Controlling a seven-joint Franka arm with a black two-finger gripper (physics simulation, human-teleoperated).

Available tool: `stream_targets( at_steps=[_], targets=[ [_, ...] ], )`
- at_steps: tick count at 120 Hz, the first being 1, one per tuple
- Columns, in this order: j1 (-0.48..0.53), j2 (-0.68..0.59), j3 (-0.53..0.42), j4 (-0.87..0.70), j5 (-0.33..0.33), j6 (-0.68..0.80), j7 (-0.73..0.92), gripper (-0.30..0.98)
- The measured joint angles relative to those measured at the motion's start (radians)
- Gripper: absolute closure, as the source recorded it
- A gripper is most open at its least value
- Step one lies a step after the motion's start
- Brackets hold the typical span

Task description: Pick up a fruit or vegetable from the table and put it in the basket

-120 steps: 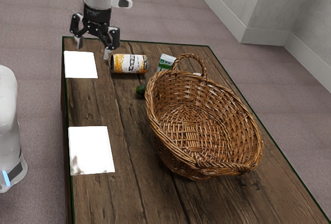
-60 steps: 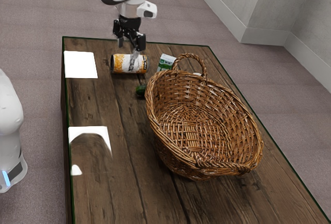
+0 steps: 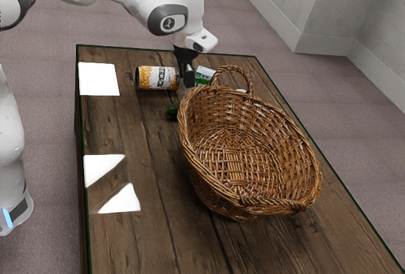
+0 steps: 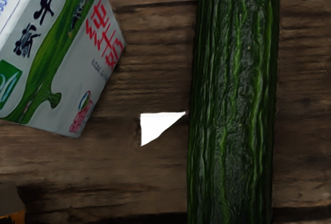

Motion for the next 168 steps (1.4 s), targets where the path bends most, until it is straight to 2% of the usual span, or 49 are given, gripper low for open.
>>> stream_targets(
  at_steps=[50, 116, 150, 168],
  targets=[
    [-0.017, 0.090, 0.000, 0.000, -0.041, 0.086, 0.169, 0.06],
    [-0.047, 0.191, 0.000, 0.029, -0.097, 0.152, 0.270, 0.08],
    [-0.055, 0.214, 0.000, 0.032, -0.145, 0.195, 0.295, 0.30],
    [-0.053, 0.213, 0.002, 0.041, -0.176, 0.210, 0.298, 0.48]
  ],
)
